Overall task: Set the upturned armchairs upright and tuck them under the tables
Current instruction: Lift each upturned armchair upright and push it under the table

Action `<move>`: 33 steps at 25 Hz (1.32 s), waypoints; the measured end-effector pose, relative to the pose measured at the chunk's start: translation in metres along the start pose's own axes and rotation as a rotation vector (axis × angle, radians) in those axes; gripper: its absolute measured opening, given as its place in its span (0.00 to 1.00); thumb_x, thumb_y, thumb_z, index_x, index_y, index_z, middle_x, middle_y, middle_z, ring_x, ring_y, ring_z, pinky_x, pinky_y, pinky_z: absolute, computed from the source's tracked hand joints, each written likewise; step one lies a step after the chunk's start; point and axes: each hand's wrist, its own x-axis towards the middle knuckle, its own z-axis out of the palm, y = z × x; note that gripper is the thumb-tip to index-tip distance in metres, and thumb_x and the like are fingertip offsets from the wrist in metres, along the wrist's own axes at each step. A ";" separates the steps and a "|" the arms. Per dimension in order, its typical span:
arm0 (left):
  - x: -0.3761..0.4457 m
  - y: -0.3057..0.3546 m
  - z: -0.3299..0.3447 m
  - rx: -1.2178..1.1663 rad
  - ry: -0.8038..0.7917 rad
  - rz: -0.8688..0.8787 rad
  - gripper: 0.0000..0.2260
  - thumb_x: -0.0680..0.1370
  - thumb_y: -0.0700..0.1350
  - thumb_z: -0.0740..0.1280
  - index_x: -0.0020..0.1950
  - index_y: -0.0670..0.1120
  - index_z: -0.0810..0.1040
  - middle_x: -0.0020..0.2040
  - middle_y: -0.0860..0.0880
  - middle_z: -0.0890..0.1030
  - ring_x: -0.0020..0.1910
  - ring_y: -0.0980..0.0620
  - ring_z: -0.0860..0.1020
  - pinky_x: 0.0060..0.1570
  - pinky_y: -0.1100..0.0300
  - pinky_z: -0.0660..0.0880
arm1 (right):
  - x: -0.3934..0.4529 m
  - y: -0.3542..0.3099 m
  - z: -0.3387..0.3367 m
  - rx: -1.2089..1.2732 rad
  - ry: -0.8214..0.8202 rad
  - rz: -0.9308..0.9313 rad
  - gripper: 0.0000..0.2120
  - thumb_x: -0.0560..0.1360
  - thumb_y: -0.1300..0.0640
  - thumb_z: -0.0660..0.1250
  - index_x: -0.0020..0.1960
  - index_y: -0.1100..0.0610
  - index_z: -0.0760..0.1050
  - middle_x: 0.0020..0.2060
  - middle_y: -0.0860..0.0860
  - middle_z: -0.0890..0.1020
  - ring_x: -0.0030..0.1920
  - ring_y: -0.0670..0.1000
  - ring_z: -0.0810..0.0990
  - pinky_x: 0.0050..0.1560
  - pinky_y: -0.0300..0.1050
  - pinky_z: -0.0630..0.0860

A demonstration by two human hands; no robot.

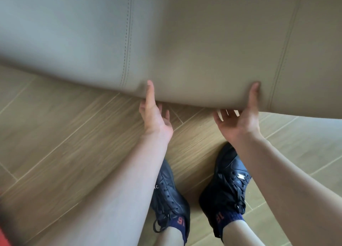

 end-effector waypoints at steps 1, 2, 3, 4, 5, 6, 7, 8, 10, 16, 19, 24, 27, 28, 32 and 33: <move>0.005 0.001 0.003 -0.008 -0.003 0.014 0.33 0.73 0.61 0.74 0.73 0.52 0.67 0.72 0.51 0.71 0.72 0.51 0.70 0.73 0.51 0.65 | 0.003 -0.001 -0.001 0.005 -0.014 -0.014 0.35 0.65 0.35 0.76 0.66 0.51 0.74 0.59 0.50 0.82 0.59 0.51 0.82 0.65 0.57 0.75; 0.011 0.004 0.005 -0.019 0.002 0.040 0.36 0.73 0.60 0.74 0.76 0.52 0.65 0.72 0.52 0.73 0.72 0.52 0.71 0.73 0.51 0.65 | 0.007 -0.002 -0.002 0.016 -0.034 -0.020 0.35 0.65 0.36 0.77 0.66 0.51 0.74 0.59 0.50 0.82 0.59 0.51 0.82 0.65 0.58 0.75; 0.018 0.009 0.007 -0.027 0.009 0.074 0.38 0.72 0.59 0.75 0.77 0.53 0.63 0.72 0.53 0.74 0.71 0.52 0.71 0.73 0.51 0.65 | 0.010 -0.003 -0.003 0.027 -0.057 -0.022 0.35 0.65 0.38 0.78 0.66 0.51 0.74 0.59 0.50 0.82 0.59 0.52 0.82 0.66 0.59 0.74; 0.024 0.014 0.009 -0.027 0.010 0.106 0.40 0.71 0.59 0.76 0.78 0.53 0.60 0.72 0.54 0.74 0.71 0.53 0.72 0.73 0.51 0.65 | 0.013 -0.005 -0.006 0.030 -0.075 -0.025 0.34 0.65 0.39 0.78 0.66 0.50 0.74 0.60 0.50 0.82 0.60 0.52 0.81 0.66 0.60 0.74; 0.029 0.016 0.008 -0.012 -0.006 0.127 0.42 0.71 0.59 0.76 0.79 0.54 0.60 0.72 0.54 0.74 0.71 0.53 0.72 0.74 0.51 0.64 | 0.016 -0.005 -0.009 0.024 -0.091 -0.027 0.34 0.65 0.40 0.78 0.67 0.50 0.74 0.60 0.50 0.82 0.61 0.52 0.81 0.66 0.61 0.74; 0.033 0.017 0.007 0.000 -0.038 0.132 0.43 0.70 0.60 0.76 0.79 0.54 0.60 0.72 0.54 0.75 0.71 0.54 0.73 0.75 0.50 0.63 | 0.018 -0.005 -0.010 0.020 -0.108 -0.028 0.33 0.66 0.40 0.78 0.67 0.49 0.74 0.61 0.50 0.82 0.62 0.52 0.80 0.66 0.62 0.74; 0.035 0.017 0.007 0.007 -0.065 0.121 0.43 0.69 0.60 0.76 0.79 0.53 0.61 0.72 0.54 0.75 0.70 0.54 0.73 0.75 0.50 0.63 | 0.019 -0.004 -0.011 0.026 -0.118 -0.029 0.33 0.66 0.40 0.78 0.67 0.49 0.74 0.62 0.50 0.81 0.62 0.52 0.80 0.65 0.63 0.74; 0.038 0.017 0.006 0.010 -0.074 0.107 0.42 0.69 0.60 0.76 0.79 0.53 0.63 0.71 0.54 0.76 0.69 0.54 0.75 0.74 0.50 0.64 | 0.020 -0.003 -0.010 0.041 -0.117 -0.026 0.33 0.66 0.41 0.78 0.67 0.49 0.74 0.62 0.50 0.81 0.62 0.53 0.80 0.65 0.63 0.74; 0.039 0.023 0.004 0.025 -0.046 0.091 0.39 0.68 0.59 0.77 0.75 0.52 0.67 0.68 0.52 0.79 0.66 0.52 0.77 0.71 0.49 0.68 | 0.019 -0.004 -0.007 0.067 -0.095 -0.014 0.31 0.66 0.42 0.79 0.65 0.50 0.76 0.60 0.51 0.82 0.61 0.53 0.81 0.65 0.62 0.75; -0.002 0.048 0.003 0.094 0.006 0.048 0.33 0.67 0.59 0.79 0.68 0.49 0.73 0.59 0.49 0.82 0.56 0.49 0.81 0.60 0.51 0.77 | -0.022 -0.029 -0.005 0.050 -0.071 0.021 0.37 0.62 0.45 0.81 0.67 0.51 0.74 0.61 0.52 0.82 0.61 0.55 0.81 0.63 0.65 0.76; -0.053 0.068 0.013 0.090 0.023 0.018 0.29 0.67 0.59 0.80 0.63 0.49 0.76 0.57 0.50 0.84 0.56 0.49 0.82 0.60 0.50 0.78 | -0.069 -0.053 0.001 0.015 -0.051 0.038 0.34 0.64 0.43 0.80 0.65 0.52 0.73 0.61 0.52 0.81 0.61 0.55 0.80 0.63 0.64 0.76; -0.122 0.099 0.026 0.098 0.078 -0.020 0.30 0.66 0.59 0.80 0.63 0.49 0.76 0.57 0.50 0.83 0.54 0.48 0.81 0.45 0.54 0.76 | -0.135 -0.087 0.012 -0.080 -0.004 0.061 0.32 0.63 0.42 0.81 0.61 0.51 0.73 0.59 0.53 0.80 0.59 0.56 0.80 0.61 0.65 0.77; -0.175 0.134 0.039 0.106 0.076 -0.016 0.23 0.67 0.59 0.80 0.53 0.51 0.76 0.53 0.50 0.82 0.48 0.50 0.80 0.38 0.55 0.74 | -0.187 -0.117 0.029 -0.117 0.011 0.050 0.29 0.63 0.42 0.81 0.56 0.51 0.72 0.57 0.53 0.79 0.56 0.56 0.80 0.58 0.66 0.78; -0.189 0.146 0.044 0.114 0.070 -0.015 0.23 0.67 0.59 0.80 0.53 0.51 0.76 0.53 0.50 0.82 0.47 0.51 0.80 0.38 0.55 0.73 | -0.202 -0.126 0.036 -0.129 0.017 0.046 0.28 0.63 0.43 0.81 0.55 0.51 0.72 0.57 0.53 0.79 0.55 0.56 0.80 0.57 0.66 0.78; -0.241 0.188 0.063 0.137 0.049 0.005 0.24 0.68 0.57 0.80 0.58 0.50 0.76 0.49 0.52 0.82 0.43 0.52 0.80 0.37 0.54 0.72 | -0.255 -0.156 0.068 -0.189 0.031 0.045 0.26 0.63 0.42 0.81 0.52 0.51 0.72 0.54 0.53 0.80 0.53 0.57 0.81 0.57 0.65 0.78; -0.250 0.196 0.069 0.133 0.036 0.005 0.21 0.69 0.57 0.79 0.54 0.51 0.76 0.48 0.53 0.81 0.43 0.53 0.80 0.38 0.54 0.72 | -0.266 -0.164 0.076 -0.206 0.040 0.043 0.25 0.64 0.42 0.81 0.51 0.50 0.72 0.53 0.53 0.79 0.53 0.57 0.81 0.58 0.65 0.78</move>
